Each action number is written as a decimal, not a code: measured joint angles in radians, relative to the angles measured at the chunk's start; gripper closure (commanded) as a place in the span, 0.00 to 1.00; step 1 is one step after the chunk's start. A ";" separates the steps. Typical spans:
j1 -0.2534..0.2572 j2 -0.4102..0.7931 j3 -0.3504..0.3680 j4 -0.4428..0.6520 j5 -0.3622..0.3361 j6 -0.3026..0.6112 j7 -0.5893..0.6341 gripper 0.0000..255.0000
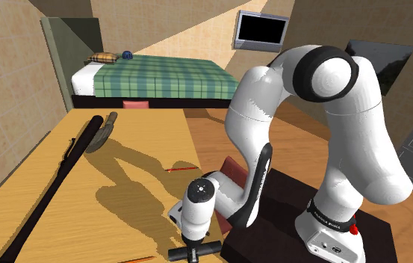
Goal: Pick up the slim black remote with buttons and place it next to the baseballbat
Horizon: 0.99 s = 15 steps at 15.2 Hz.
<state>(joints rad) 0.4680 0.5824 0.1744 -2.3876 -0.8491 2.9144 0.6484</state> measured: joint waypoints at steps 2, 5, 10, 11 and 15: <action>-0.001 0.000 0.001 0.000 0.001 -0.001 -0.001 1.00; 0.000 0.000 0.000 0.000 0.000 0.001 0.000 1.00; -0.023 -0.028 0.019 -0.015 0.020 -0.017 -0.019 1.00; -0.035 -0.046 0.032 -0.025 0.032 -0.025 -0.031 1.00; -0.082 -0.103 0.090 -0.051 0.089 -0.064 -0.083 1.00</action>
<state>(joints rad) 0.3859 0.4795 0.2640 -2.4383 -0.7599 2.8506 0.5654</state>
